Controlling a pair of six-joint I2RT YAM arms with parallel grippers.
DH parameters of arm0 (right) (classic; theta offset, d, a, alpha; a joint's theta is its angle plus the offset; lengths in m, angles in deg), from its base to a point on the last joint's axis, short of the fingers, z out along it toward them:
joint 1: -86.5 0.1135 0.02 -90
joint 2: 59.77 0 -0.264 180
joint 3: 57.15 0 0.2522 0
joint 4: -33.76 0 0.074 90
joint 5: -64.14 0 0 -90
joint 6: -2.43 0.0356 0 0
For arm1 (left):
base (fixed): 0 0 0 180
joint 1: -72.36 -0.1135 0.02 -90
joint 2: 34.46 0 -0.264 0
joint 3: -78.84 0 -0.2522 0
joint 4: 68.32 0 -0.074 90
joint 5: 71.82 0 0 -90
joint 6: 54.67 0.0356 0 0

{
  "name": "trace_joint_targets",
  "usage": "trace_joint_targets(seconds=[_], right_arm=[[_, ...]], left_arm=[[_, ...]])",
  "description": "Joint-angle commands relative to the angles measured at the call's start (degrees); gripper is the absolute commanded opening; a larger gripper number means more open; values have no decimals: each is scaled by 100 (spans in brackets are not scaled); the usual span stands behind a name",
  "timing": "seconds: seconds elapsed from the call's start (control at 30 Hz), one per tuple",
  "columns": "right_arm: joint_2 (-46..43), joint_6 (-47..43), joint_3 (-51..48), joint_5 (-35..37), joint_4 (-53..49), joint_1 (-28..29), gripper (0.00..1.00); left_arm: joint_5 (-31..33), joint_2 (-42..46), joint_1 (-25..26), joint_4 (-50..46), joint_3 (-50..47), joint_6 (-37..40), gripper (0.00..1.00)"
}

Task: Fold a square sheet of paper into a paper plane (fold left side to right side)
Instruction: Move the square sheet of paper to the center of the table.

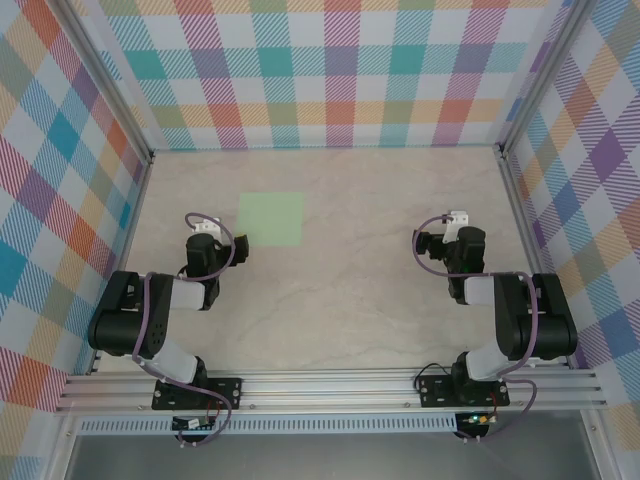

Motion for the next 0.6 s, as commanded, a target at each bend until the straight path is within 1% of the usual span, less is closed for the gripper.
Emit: trace_joint_targets(seconds=[0.0, 0.57], right_arm=[[25, -56, 40, -105, 128, -23, 100], [21, -29, 64, -148, 110, -41, 100]], left_arm=[[-68, 4, -51, 27, 116, 63, 100], [-84, 11, -56, 27, 123, 60, 100]])
